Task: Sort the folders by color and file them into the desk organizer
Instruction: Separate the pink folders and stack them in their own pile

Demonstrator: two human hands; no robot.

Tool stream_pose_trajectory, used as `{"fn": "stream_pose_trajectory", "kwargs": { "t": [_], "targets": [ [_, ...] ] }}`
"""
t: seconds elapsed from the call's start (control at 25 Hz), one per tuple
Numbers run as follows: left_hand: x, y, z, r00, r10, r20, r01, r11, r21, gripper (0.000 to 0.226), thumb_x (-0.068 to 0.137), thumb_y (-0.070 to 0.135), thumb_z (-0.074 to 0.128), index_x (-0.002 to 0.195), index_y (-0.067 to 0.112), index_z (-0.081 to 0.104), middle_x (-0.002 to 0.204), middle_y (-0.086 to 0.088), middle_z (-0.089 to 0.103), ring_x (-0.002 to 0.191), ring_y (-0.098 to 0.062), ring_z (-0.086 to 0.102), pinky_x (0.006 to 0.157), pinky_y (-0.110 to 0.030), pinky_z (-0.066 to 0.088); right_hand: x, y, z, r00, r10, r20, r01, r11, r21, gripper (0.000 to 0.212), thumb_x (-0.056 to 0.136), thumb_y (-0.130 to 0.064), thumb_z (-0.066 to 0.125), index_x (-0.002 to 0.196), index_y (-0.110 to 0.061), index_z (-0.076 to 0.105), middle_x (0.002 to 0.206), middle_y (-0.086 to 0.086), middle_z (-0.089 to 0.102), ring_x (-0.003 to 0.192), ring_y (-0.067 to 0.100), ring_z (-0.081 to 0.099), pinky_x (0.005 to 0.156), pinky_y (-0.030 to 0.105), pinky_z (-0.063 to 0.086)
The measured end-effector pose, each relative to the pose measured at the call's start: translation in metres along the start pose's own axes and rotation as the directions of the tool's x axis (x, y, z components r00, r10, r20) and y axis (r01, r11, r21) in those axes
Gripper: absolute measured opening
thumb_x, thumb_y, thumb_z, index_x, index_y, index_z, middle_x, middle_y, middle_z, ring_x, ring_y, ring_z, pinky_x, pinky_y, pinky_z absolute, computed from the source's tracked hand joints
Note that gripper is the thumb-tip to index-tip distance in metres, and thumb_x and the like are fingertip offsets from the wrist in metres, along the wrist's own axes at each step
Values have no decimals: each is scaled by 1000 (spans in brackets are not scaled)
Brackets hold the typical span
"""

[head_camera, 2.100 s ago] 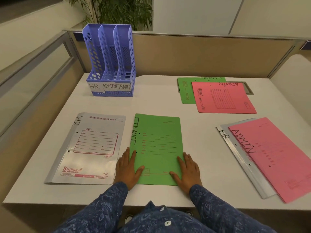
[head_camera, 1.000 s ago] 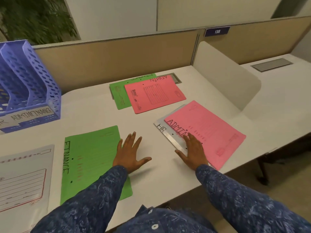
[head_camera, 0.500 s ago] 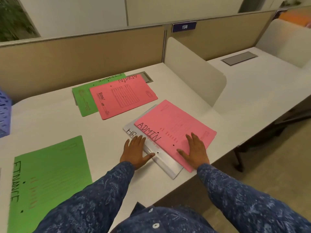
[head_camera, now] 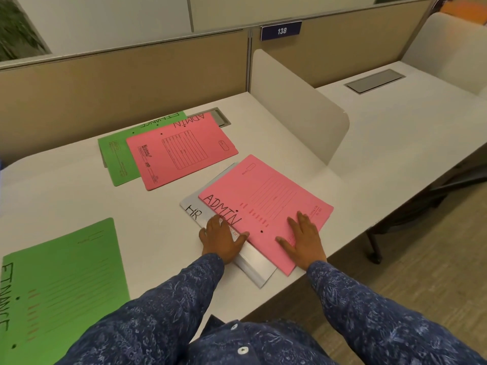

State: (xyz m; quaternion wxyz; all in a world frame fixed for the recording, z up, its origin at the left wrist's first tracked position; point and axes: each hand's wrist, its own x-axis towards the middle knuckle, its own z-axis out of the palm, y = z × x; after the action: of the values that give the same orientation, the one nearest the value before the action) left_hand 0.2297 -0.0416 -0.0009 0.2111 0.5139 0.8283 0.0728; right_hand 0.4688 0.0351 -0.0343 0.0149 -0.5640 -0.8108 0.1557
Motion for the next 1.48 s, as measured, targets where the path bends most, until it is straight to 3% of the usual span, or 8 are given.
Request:
{"fn": "stream_pose_trajectory", "kwargs": {
  "t": [0.24,0.44,0.56,0.8,1.0,1.16,1.28,1.48],
  "targets": [
    [-1,34,-3,984,-171,-53,127,874,-470,81,82,53,68,145,16,34,150,-10,36,135,-32,38,110,-52,34,0,3,4,1000,-1,-19,1,1000,-5,95,80,-83,17,155,-25,21,165,4,4,152,25,6,121,40,1],
    [6,66,-23,846,-489,215,295,91,-951,64,88,18,67,143,17,34,144,-13,44,115,-31,51,96,-43,43,0,6,3,1000,-7,-18,7,1000,-3,97,77,-85,17,154,-27,23,165,3,6,152,25,8,119,39,1],
    [14,64,-32,787,-529,319,335,-68,-940,62,87,16,65,143,10,38,139,-12,50,108,-29,51,91,-43,41,-2,7,2,1000,-11,-11,11,1000,-6,98,76,-87,16,154,-29,23,166,2,5,152,24,8,117,37,-1],
    [32,56,-36,759,-485,434,517,44,-855,37,88,19,63,122,5,60,127,-12,58,99,-32,55,82,-36,46,-1,7,-1,1000,-9,-7,8,1000,-6,101,72,-91,17,153,-31,25,165,0,9,151,23,11,118,39,3],
    [46,50,-30,804,-407,433,519,125,-846,39,86,19,59,122,1,61,133,-17,58,116,-35,57,99,-45,48,1,9,-3,1000,-8,-4,8,1000,-3,103,69,-93,18,152,-32,27,165,0,11,151,23,14,120,41,9],
    [44,49,-23,841,-443,310,480,347,-806,32,88,14,55,118,3,53,118,-24,58,99,-32,59,92,-47,53,1,9,-5,1000,-19,-1,19,1000,7,101,71,-92,20,152,-32,28,165,0,12,151,23,14,120,43,11],
    [32,52,-20,880,-392,268,385,258,-886,17,93,3,46,109,8,46,99,-21,55,78,-25,53,74,-41,53,3,8,-8,1000,-20,-15,21,999,48,98,73,-89,25,150,-30,32,163,2,18,150,24,17,120,45,12],
    [23,39,-27,933,-343,112,214,279,-936,39,91,1,47,128,13,48,122,-13,60,101,-32,61,95,-48,52,14,2,-24,995,48,-87,-30,979,200,96,78,-82,44,151,-21,29,160,5,26,146,25,25,120,47,16]
  ]
}}
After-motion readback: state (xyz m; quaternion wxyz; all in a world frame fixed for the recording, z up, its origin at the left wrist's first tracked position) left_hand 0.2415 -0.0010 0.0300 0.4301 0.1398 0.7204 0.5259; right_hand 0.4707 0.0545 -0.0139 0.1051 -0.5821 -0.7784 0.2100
